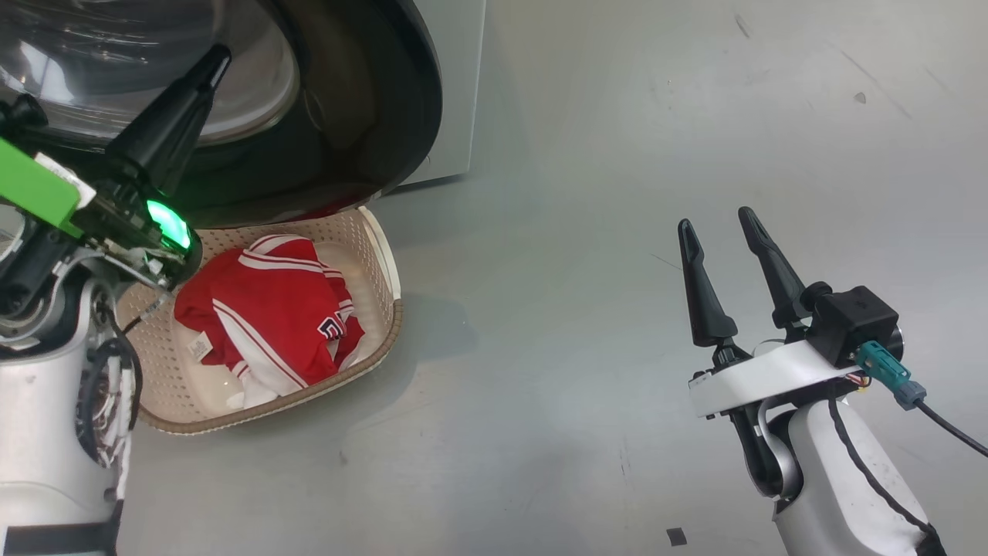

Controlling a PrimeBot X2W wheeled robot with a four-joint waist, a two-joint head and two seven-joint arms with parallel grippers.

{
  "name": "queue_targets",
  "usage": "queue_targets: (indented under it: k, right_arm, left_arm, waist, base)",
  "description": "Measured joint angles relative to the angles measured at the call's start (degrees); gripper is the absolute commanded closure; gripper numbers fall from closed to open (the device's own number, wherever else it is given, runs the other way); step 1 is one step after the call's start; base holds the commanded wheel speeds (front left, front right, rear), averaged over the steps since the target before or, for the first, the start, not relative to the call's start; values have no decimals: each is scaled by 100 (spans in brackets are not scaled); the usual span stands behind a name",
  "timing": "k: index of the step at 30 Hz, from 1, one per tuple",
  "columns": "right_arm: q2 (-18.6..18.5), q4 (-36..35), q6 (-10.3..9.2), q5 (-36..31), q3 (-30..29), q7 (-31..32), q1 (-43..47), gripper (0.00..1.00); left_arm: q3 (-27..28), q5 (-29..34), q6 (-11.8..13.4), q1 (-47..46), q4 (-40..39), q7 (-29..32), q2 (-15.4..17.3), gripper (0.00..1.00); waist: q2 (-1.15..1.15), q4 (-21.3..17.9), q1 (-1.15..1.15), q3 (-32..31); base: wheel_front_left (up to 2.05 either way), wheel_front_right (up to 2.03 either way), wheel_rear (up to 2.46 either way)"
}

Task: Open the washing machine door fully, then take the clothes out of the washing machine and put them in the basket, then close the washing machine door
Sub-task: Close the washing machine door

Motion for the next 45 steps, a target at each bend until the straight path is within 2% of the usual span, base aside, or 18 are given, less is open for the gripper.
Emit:
queue_targets:
  k: [9,10,12,13,14,15,21,25,31,37,45]
  right_arm:
    - [1,65,-2,-48,-40,0,137,0]
    - [1,66,-3,-51,-52,0,153,0]
    - [0,71,-3,-63,-64,0,201,0]
    - [1,78,-3,-70,-69,0,224,0]
    - [2,81,-3,-77,-79,0,241,0]
    - [1,90,-3,-86,-87,0,255,0]
    - [2,159,-3,-101,-93,0,365,0]
    - [2,213,2,-148,-110,0,487,0]
    - [1,246,1,-162,-189,-1,658,0]
    - [-5,283,-4,-200,-255,0,834,0]
    - [-9,308,-4,-199,-322,0,933,0]
  left_arm:
    - [224,-13,-142,909,-163,-176,-43,100]
    - [226,30,-142,1034,-164,-213,-42,94]
    - [264,104,-142,1299,-169,-300,-63,61]
    - [298,105,-143,1424,-174,-313,-90,51]
    - [324,121,-143,1539,-180,-381,-125,28]
    - [357,132,-143,1646,-186,-445,-165,0]
    - [523,111,-144,2184,-415,-606,-448,0]
    - [812,101,-144,2499,-850,-843,-689,0]
    - [892,298,-145,3045,-1147,-1144,-740,0]
    - [924,1056,-145,3384,-1319,-1688,-742,0]
    - [662,2955,-145,3680,-1641,-2576,-625,0]
  waist:
    - [0,231,0,-212]
    - [0,254,0,-240]
    - [0,301,0,-297]
    - [0,325,0,-327]
    - [0,349,0,-355]
    - [0,375,0,-384]
    - [0,509,0,-572]
    - [0,603,0,-745]
    - [0,723,0,-956]
    - [0,884,0,-1163]
    - [0,1090,0,-1468]
  base:
    - [0,0,0]
    - [0,0,0]
    - [0,0,0]
    - [0,0,0]
    - [0,0,0]
    - [0,0,0]
    - [0,0,0]
    - [0,0,0]
    - [0,0,0]
    - [0,0,0]
    - [0,0,0]
